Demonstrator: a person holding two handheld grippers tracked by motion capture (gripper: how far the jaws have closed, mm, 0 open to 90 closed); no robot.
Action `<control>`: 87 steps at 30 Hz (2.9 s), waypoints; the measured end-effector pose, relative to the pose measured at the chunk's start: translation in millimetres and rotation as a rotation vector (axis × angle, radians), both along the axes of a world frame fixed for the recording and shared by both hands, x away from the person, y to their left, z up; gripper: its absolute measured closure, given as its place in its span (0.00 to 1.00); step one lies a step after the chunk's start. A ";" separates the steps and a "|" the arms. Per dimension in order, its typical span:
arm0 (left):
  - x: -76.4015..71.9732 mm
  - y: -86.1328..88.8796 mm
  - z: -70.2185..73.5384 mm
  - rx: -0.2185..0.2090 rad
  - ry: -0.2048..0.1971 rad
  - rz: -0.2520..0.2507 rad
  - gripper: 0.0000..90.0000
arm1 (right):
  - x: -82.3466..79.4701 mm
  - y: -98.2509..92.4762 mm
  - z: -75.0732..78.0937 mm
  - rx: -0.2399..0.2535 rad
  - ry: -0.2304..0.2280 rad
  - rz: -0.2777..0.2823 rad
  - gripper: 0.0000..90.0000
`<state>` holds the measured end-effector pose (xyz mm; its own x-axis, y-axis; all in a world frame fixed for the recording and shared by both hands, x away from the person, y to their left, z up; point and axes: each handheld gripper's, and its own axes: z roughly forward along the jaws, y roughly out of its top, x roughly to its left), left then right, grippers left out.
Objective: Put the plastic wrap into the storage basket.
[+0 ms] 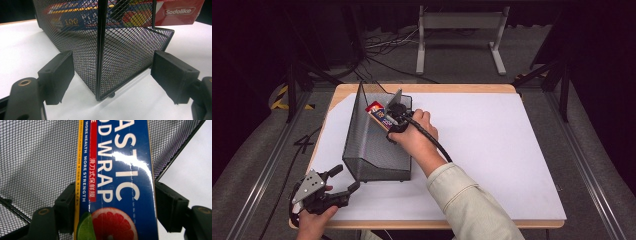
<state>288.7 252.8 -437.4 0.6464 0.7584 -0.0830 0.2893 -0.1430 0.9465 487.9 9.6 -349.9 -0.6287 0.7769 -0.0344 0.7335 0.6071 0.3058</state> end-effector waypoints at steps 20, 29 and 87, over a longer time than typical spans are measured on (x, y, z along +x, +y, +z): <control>0.3 0.4 0.3 0.002 -0.002 0.000 0.22 | -12.2 -23.5 29.1 0.182 -0.072 0.032 0.35; 0.3 -0.7 -0.1 -0.002 -0.003 0.005 0.22 | -31.5 -62.3 49.1 0.363 -0.192 0.086 0.71; 1.0 -3.2 -0.8 0.013 0.000 0.001 0.22 | -124.7 -154.4 -26.5 0.629 -0.406 0.310 1.00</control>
<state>289.7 249.6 -438.2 0.6453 0.7604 -0.0733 0.2898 -0.1549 0.9445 363.2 -144.8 -376.4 -0.8510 0.5191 0.0796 0.3188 0.3902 0.8638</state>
